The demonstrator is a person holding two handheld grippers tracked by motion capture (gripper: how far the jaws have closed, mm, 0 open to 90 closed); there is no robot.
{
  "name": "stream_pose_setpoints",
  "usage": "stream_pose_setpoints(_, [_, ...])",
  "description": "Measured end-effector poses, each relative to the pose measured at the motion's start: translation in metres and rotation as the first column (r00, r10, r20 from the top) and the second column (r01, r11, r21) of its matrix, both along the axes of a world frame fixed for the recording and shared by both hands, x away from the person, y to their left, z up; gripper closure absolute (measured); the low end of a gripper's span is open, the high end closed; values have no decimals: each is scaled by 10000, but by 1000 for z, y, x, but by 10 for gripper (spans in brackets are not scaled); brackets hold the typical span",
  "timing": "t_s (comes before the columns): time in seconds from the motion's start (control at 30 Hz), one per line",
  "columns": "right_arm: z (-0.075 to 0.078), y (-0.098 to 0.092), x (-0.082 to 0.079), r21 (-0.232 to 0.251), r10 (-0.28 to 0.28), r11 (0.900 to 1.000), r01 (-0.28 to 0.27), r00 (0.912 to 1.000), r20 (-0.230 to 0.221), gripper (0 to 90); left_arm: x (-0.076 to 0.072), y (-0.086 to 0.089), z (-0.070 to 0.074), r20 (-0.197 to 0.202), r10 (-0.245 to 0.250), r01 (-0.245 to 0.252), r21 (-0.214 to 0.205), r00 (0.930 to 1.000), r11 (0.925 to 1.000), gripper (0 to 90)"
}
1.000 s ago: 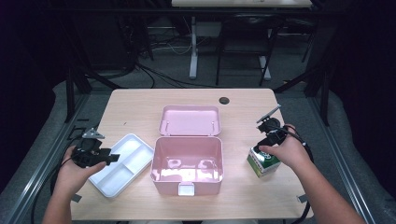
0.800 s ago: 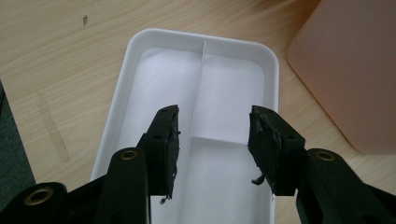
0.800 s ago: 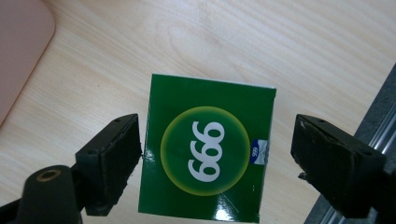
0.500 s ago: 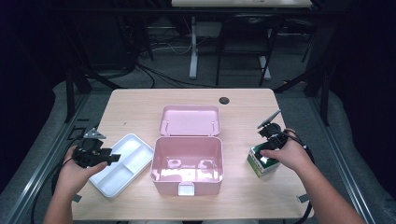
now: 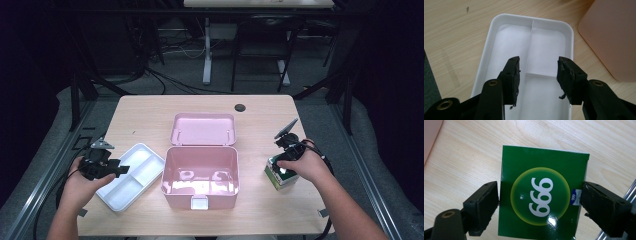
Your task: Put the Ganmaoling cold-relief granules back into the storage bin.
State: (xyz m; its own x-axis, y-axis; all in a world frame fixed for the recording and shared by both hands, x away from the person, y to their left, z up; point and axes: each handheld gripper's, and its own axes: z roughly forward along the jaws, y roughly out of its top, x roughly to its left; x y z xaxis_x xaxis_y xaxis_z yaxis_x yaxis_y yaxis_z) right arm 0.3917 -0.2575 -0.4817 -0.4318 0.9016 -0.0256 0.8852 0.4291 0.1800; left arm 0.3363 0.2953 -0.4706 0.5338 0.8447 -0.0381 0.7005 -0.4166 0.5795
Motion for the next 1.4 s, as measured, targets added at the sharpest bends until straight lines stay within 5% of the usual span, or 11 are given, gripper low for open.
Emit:
stream_pose_setpoints(0.83, [-8,-3,6,131,-222,9996,231,9980,-598,121,1,0,-1,-62,-6,6,4,10000,10000,532])
stream_pose_setpoints(1.4, [-8,1,11,-253,-168,9996,138,9922,-1232,143,0,1,-1,-65,39,-39,-32,10000,10000,531])
